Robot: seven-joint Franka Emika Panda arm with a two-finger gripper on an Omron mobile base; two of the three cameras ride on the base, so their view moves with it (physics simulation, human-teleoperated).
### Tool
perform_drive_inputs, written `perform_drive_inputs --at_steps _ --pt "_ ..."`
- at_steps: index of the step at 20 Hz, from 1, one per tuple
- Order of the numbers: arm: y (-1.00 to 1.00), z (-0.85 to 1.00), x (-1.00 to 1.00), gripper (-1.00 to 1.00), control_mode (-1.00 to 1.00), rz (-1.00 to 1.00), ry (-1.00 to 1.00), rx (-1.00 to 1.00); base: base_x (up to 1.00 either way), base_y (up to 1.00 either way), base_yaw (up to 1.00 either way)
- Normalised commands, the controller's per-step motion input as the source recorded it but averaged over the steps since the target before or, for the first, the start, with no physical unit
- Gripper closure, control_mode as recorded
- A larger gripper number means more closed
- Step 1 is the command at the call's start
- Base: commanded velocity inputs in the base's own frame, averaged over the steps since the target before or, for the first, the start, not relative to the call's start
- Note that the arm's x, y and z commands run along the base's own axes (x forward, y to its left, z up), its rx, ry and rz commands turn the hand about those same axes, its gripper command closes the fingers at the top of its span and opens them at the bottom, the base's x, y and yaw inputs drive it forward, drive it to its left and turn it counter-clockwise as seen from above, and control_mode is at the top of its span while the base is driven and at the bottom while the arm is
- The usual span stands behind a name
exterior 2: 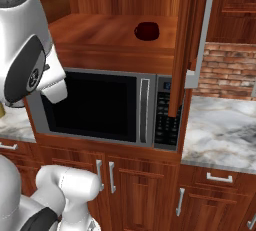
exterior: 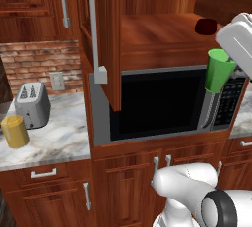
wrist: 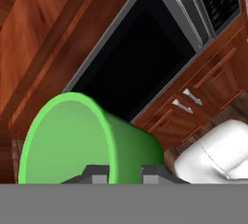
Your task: There is a tray on the dining counter. Grab the cup, mug, and pitcher and place them on the tray. The pitcher may be placed next to the tray if it cannot fit the tray.
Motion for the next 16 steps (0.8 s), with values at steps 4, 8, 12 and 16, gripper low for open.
perform_drive_inputs --at_steps 4,8,12,16 --pt "0.00 -0.05 -0.25 1.00 -1.00 -0.01 0.02 -0.01 0.00 0.00 0.00" --pt "0.00 -0.07 -0.08 1.00 -1.00 -0.02 0.05 0.00 0.00 0.00 0.00" --pt "0.00 -0.09 0.00 1.00 -1.00 -0.02 0.06 0.00 0.00 0.00 0.00" --pt "0.00 -0.23 -0.01 1.00 -1.00 -0.01 0.09 0.00 0.00 0.00 0.00"
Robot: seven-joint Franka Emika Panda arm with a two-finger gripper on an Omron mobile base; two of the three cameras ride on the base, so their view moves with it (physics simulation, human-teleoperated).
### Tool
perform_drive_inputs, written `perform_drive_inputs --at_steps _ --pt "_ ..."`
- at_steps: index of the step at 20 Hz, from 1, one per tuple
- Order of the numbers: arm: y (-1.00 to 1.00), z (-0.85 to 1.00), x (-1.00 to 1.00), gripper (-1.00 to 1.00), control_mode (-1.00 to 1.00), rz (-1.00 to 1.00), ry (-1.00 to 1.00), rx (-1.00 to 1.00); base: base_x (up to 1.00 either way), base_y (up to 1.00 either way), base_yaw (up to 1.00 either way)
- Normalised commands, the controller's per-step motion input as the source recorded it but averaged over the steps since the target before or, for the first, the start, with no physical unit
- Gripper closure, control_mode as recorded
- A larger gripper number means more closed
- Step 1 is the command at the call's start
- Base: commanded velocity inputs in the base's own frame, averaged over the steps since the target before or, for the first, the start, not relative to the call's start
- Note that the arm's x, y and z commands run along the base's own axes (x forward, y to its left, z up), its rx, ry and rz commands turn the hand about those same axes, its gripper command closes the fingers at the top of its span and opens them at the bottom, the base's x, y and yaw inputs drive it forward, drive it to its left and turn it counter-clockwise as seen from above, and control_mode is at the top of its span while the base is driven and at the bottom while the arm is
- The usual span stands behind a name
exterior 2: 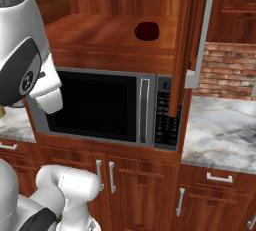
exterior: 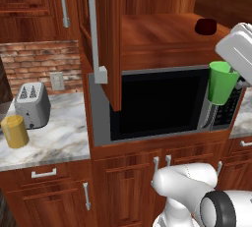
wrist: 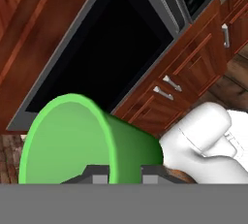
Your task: There is a tray on the dining counter. Grab the cup, mug, and pitcher and place them on the tray. The pitcher may be placed next to the tray if it cannot fit the tray.
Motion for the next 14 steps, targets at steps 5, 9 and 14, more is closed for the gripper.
perform_drive_inputs --at_steps 5,9,14 --pt "-0.01 -0.34 -0.07 1.00 -1.00 0.00 0.05 0.00 0.00 0.00 0.00" --pt "0.00 -0.11 -0.02 1.00 -1.00 0.00 0.01 0.00 0.00 0.00 0.00" --pt "0.00 -0.02 0.00 1.00 -1.00 0.00 0.00 0.00 0.00 0.00 0.00"
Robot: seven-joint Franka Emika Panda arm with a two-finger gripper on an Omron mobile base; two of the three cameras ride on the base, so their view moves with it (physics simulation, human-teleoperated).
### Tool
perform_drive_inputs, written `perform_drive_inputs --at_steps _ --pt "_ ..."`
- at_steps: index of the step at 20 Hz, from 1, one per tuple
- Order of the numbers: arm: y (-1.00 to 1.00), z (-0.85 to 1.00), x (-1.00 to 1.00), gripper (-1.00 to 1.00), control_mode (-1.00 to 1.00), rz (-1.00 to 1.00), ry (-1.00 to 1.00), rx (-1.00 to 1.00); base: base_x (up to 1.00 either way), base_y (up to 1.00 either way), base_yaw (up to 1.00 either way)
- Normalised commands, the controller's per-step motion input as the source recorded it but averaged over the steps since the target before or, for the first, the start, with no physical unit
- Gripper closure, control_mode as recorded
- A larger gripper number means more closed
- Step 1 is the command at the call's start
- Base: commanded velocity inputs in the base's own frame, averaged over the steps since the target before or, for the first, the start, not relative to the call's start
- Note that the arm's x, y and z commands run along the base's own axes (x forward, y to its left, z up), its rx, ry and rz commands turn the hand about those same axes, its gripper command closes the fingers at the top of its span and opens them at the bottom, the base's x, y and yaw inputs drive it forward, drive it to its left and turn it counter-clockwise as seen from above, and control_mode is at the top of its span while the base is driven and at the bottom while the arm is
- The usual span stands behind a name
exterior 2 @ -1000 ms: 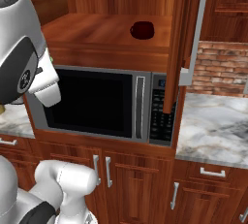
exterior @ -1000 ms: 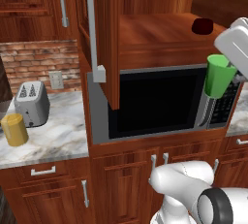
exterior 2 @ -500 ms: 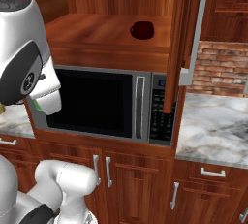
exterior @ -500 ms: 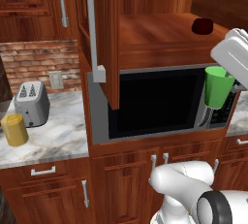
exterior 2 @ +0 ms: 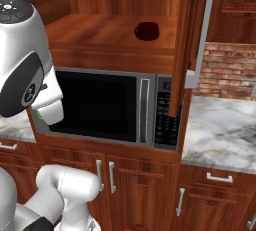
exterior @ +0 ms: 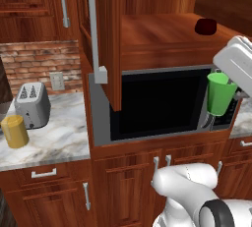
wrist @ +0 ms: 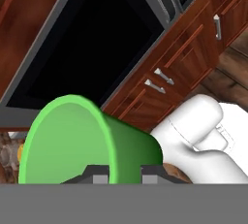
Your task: There is a tray on the dining counter. Grab the cup, mug, and pitcher and place them on the tray. The pitcher may be placed next to the tray if it cannot fit the tray.
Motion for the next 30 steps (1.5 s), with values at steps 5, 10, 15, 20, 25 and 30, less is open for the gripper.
perform_drive_inputs --at_steps 5,10,15,20,25,30 --pt "0.00 0.00 0.00 1.00 1.00 0.00 0.00 0.00 0.00 0.00 0.00" --pt "0.00 0.00 0.00 1.00 1.00 0.00 0.00 0.00 -0.28 -0.03 -0.01" --pt "0.00 0.00 0.00 1.00 1.00 0.00 0.00 0.00 -0.35 -0.03 -0.15" --pt "0.00 0.00 0.00 1.00 1.00 0.00 0.00 0.00 -0.09 0.00 -0.32" --pt "0.00 0.00 0.00 1.00 1.00 0.00 0.00 0.00 -0.11 0.00 -0.41" --pt "0.00 0.00 0.00 1.00 1.00 0.00 0.00 0.00 -0.07 0.00 -0.52"
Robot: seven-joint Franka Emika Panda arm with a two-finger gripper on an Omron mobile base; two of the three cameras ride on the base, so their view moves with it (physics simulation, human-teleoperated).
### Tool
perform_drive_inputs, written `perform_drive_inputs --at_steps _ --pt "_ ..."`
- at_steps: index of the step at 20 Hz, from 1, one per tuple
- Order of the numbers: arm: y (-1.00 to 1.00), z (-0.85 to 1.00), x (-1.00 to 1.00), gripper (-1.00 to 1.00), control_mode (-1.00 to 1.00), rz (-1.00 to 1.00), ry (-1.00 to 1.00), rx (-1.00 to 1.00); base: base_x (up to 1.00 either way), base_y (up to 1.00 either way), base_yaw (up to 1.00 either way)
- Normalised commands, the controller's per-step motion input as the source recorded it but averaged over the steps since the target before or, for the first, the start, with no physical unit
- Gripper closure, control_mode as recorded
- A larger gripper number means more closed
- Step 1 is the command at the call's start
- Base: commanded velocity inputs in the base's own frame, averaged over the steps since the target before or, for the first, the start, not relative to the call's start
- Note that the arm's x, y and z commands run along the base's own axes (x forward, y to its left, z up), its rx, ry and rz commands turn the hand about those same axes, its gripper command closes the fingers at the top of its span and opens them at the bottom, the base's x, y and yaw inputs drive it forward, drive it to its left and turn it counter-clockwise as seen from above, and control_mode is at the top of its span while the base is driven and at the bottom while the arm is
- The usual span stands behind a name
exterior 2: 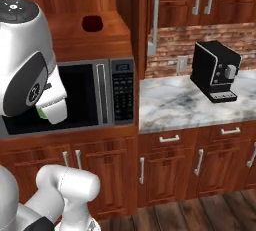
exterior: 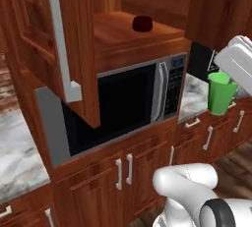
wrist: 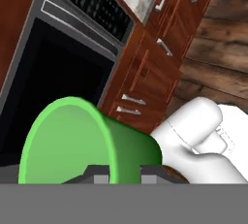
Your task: There is a tray on the dining counter. Grab the cup, mug, and pitcher and place them on the tray. The pitcher may be placed next to the tray if it cannot fit the tray.
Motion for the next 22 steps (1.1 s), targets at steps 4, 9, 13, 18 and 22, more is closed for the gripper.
perform_drive_inputs --at_steps 4,9,13,18,22 --pt "0.00 0.00 0.00 1.00 1.00 0.00 0.00 0.00 0.00 -0.17 -0.57" --pt "0.00 0.00 0.00 1.00 1.00 0.00 0.00 0.00 0.00 -0.25 -0.58" --pt "0.00 0.00 0.00 1.00 1.00 0.00 0.00 0.00 0.00 -0.21 -0.59" --pt "0.00 0.00 0.00 1.00 1.00 0.00 0.00 0.00 0.00 -0.14 -0.60" --pt "0.00 0.00 0.00 1.00 1.00 0.00 0.00 0.00 0.00 -0.12 -0.62"
